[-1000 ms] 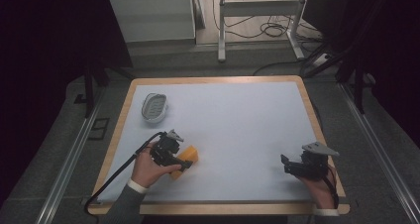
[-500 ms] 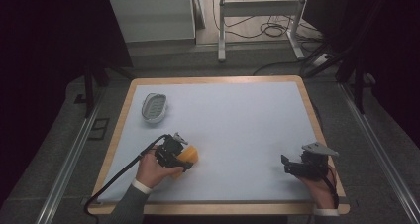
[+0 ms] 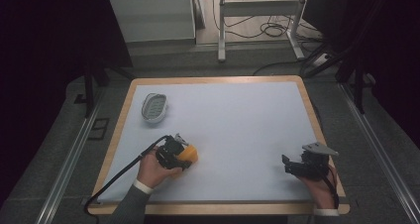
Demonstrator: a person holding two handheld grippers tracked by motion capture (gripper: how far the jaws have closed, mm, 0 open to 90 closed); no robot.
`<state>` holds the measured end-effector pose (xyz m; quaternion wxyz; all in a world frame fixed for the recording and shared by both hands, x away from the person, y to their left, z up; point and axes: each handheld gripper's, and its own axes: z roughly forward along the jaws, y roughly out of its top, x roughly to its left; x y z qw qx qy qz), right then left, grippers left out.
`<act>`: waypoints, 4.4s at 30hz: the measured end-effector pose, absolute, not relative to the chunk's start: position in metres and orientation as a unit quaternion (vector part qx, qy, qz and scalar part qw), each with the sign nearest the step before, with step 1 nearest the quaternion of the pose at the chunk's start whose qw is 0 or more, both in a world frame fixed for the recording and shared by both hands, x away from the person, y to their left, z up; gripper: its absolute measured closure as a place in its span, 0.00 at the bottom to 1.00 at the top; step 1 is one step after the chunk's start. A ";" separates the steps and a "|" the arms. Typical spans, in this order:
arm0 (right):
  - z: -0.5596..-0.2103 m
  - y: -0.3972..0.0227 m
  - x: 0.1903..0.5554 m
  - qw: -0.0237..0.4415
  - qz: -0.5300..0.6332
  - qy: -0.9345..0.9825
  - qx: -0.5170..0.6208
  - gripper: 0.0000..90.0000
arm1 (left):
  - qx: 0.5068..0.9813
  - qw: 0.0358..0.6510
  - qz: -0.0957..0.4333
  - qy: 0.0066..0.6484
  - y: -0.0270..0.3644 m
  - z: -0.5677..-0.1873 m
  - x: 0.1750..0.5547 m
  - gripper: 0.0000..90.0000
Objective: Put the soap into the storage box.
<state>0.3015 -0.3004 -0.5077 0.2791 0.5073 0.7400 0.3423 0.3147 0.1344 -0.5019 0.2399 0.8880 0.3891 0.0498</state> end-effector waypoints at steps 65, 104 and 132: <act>-0.507 -0.302 0.301 0.283 0.336 0.739 0.511 0.06 | 0.852 0.304 0.064 0.421 0.185 -0.453 0.343 0.68; -0.507 -0.302 0.302 0.284 0.334 0.738 0.513 0.06 | 0.841 0.296 0.076 0.446 0.210 -0.438 0.371 0.68; -0.507 -0.301 0.302 0.284 0.333 0.739 0.513 0.06 | 0.823 0.306 0.083 0.470 0.229 -0.426 0.389 0.68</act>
